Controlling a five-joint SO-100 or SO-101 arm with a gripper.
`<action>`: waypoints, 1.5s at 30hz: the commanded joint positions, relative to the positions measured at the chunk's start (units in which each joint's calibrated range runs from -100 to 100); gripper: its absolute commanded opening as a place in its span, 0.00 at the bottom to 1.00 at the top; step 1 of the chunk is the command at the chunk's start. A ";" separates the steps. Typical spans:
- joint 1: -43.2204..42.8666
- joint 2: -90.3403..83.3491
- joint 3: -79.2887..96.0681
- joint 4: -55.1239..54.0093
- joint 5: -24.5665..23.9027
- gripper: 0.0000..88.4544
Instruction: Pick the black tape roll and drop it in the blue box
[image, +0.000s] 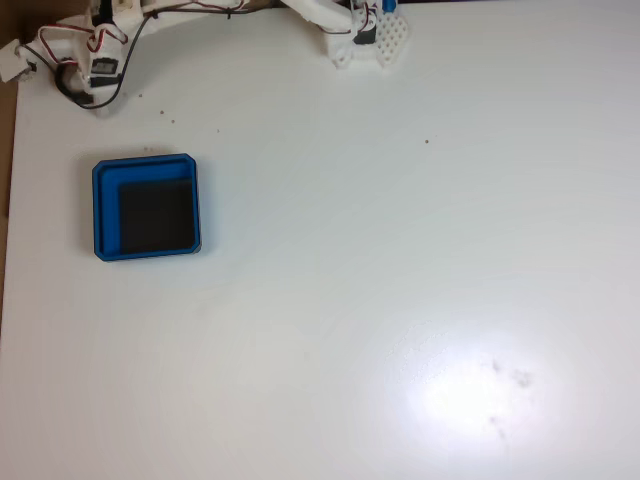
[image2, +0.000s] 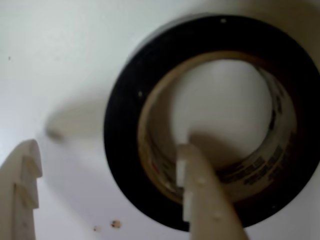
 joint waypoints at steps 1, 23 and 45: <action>-0.12 -0.83 -3.55 -1.16 0.22 0.29; 0.27 -0.66 -3.37 -1.24 0.40 0.29; 0.27 -1.16 -3.19 -0.99 0.40 0.29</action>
